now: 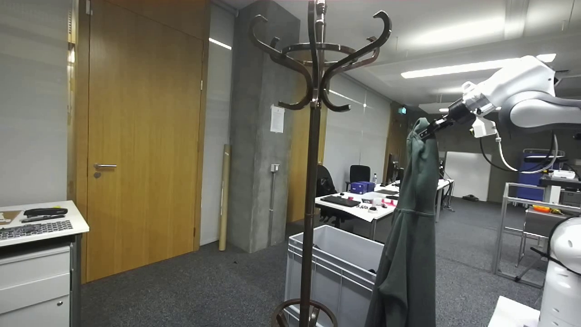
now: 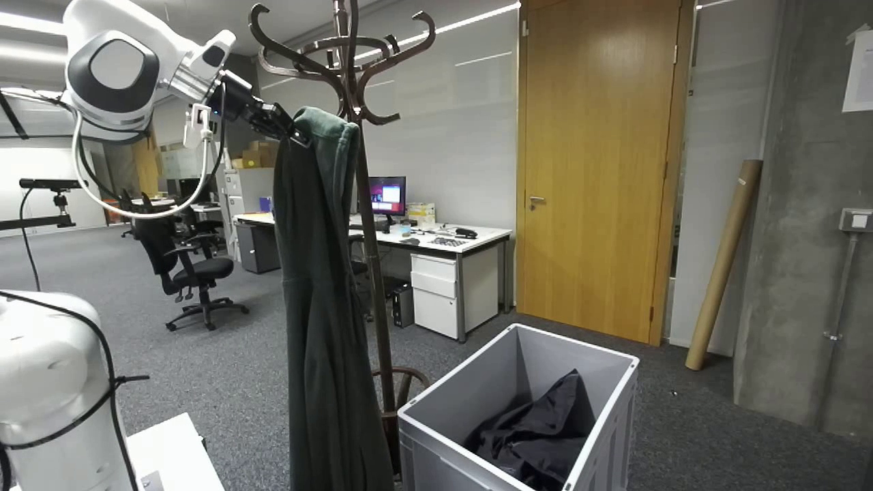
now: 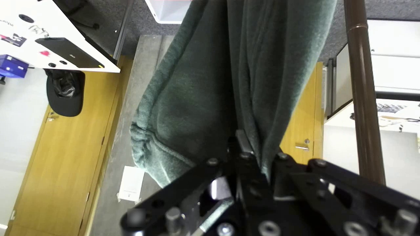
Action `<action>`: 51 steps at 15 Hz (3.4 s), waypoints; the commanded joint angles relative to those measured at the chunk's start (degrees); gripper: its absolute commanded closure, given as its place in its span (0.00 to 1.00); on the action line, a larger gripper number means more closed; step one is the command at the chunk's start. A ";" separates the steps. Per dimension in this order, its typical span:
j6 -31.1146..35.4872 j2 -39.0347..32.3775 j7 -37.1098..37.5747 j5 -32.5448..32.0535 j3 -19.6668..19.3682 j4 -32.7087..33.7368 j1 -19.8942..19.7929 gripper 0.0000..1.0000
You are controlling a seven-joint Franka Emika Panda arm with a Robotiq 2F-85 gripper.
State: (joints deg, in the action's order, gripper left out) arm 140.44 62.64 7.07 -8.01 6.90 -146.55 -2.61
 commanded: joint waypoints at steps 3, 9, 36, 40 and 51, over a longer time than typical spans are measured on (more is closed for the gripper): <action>-0.07 -1.60 -2.20 0.69 -2.05 0.12 1.11 0.91; -0.07 -1.83 -2.21 0.69 -1.93 0.13 1.32 0.91; -0.07 -1.83 -2.21 0.69 -1.92 0.13 1.32 0.91; -0.07 -1.83 -2.21 0.69 -1.92 0.13 1.32 0.91; 5.10 -11.41 0.29 -0.36 -1.38 5.51 -2.80 0.98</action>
State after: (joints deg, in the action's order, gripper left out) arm 141.63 57.83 6.27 -7.97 4.78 -146.82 -2.20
